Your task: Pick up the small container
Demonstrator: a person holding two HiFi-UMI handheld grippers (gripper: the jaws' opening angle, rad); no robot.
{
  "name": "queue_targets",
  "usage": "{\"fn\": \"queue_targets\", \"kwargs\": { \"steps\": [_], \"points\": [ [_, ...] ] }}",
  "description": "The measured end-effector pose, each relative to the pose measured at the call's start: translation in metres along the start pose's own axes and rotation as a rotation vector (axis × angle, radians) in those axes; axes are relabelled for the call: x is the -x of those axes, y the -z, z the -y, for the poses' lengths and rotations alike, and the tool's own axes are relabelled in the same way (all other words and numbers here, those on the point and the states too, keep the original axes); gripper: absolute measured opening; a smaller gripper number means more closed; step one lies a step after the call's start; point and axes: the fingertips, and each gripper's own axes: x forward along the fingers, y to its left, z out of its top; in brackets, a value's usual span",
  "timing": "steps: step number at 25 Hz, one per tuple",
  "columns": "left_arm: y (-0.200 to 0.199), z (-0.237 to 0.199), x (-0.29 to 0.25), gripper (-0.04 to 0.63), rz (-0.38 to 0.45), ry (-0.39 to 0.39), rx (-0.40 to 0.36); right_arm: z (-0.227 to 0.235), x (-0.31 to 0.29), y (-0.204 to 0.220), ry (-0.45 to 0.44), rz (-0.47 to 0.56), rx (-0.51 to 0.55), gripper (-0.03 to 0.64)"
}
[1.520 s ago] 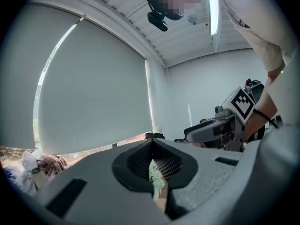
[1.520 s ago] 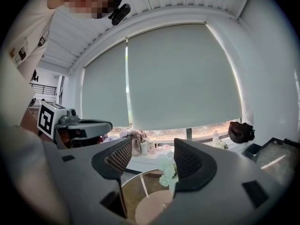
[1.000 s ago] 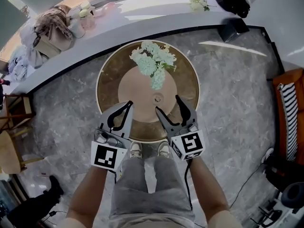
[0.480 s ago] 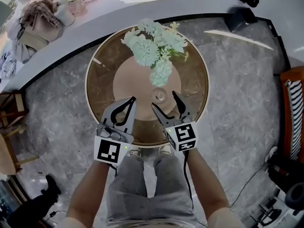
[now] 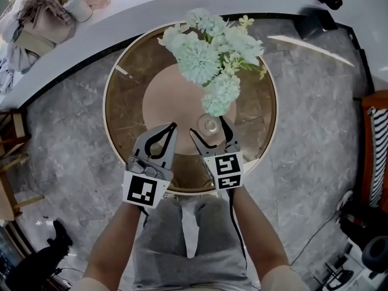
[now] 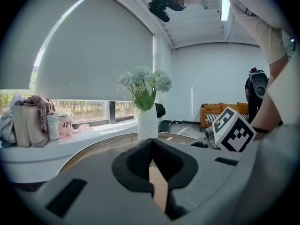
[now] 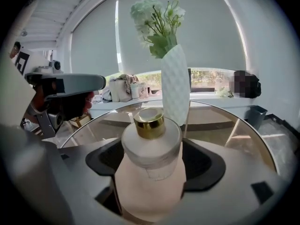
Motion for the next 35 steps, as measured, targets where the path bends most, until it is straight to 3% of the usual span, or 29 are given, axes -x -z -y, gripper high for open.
{"fn": "queue_targets", "kwargs": {
  "steps": [13,24,29,35],
  "points": [
    [0.018,-0.012,-0.005,0.008,-0.012,-0.003,0.002,0.004,-0.016,0.004,0.068,-0.013,0.029,0.344],
    [0.014,-0.013,-0.003,0.008,-0.014,-0.008,-0.012,-0.003,-0.011,0.002,0.024,-0.006,0.056,0.339],
    [-0.003,-0.012,0.005,0.008,-0.013,-0.023,0.001,-0.008,0.01,-0.024,0.01,0.018,0.056,0.339],
    [-0.059,-0.004,0.025,0.008,0.006,-0.015,-0.032,-0.015,0.063,-0.08,0.001,0.036,0.078,0.339]
  ]
}}
